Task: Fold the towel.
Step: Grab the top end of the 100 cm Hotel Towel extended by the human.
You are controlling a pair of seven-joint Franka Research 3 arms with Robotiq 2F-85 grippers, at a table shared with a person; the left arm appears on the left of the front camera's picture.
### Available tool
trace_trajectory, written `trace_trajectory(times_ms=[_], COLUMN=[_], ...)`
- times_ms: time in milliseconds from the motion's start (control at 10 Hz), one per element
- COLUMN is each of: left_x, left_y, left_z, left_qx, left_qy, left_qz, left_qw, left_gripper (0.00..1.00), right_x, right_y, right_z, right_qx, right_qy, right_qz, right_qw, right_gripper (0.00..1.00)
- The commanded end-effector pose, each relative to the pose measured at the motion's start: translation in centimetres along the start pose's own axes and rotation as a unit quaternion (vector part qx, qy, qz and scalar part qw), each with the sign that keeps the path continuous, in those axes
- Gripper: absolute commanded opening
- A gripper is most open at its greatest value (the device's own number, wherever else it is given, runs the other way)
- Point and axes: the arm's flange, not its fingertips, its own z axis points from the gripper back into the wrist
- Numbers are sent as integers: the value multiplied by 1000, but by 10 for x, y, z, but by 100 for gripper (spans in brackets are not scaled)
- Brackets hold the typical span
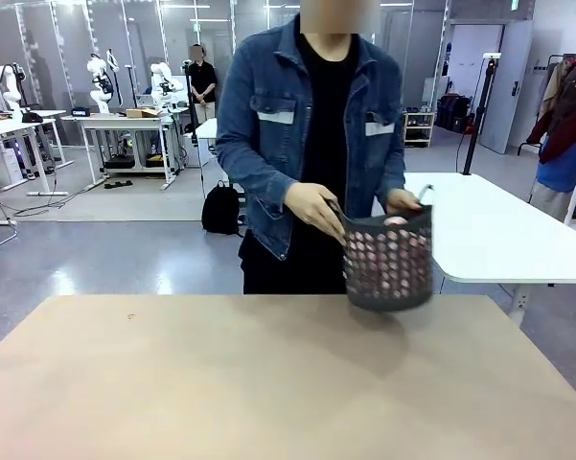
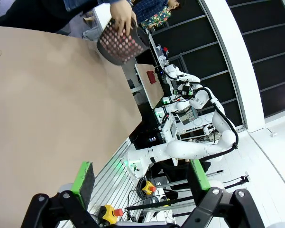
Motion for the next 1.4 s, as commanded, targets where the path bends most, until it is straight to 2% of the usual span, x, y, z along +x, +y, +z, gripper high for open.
trace_trajectory(times_ms=[0,1300], left_x=[-2,-2], left_y=[2,2], left_z=[0,0], left_qx=[-8,-8], left_qy=[4,4], left_qz=[-5,-5], left_qw=[1000,1000], left_gripper=[100,100], right_x=[2,2], right_y=[3,3], right_z=[1,1], right_qx=[7,7], right_qy=[-3,-3], right_qz=[1,1], right_qw=[1000,1000], right_gripper=[100,100])
